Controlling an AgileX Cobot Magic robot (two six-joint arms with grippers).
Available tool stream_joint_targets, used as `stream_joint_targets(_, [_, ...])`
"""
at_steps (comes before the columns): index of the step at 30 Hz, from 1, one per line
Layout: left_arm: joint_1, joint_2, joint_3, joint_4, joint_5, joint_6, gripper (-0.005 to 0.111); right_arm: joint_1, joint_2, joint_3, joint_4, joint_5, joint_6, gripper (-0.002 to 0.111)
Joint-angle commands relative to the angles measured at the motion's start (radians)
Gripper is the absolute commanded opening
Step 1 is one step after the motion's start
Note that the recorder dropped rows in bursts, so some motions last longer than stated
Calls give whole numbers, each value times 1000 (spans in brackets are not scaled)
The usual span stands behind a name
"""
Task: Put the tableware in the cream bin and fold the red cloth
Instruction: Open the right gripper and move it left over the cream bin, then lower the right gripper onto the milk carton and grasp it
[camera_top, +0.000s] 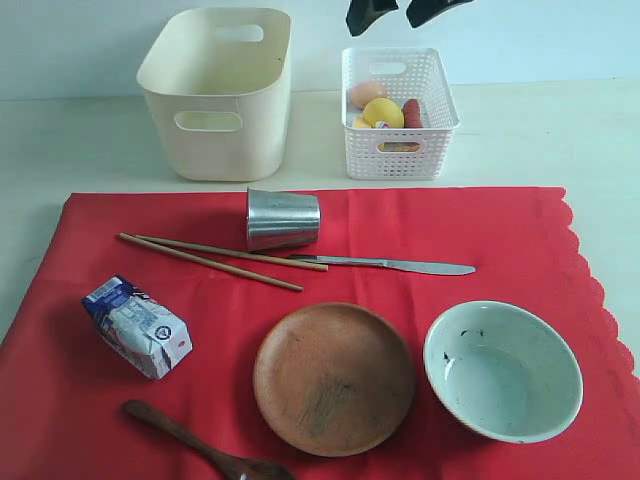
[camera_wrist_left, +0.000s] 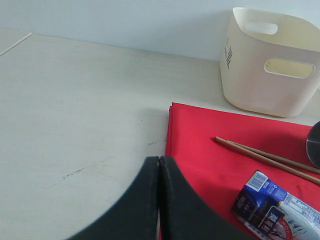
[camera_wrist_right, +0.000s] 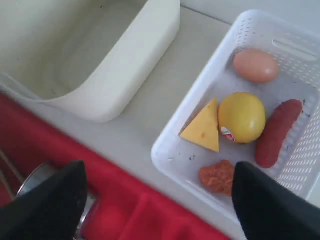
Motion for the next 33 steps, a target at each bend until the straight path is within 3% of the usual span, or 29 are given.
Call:
stream_joint_targets(1, [2, -6, 2, 4, -7, -1, 0, 5, -42, -6, 19, 59, 25, 76])
stream_joint_targets(14, [2, -6, 2, 4, -7, -1, 0, 119, -119, -6, 11, 114, 46, 76])
stream_joint_targets(33, [2, -6, 2, 4, -7, -1, 0, 416, -125, -6, -50, 127, 48, 76])
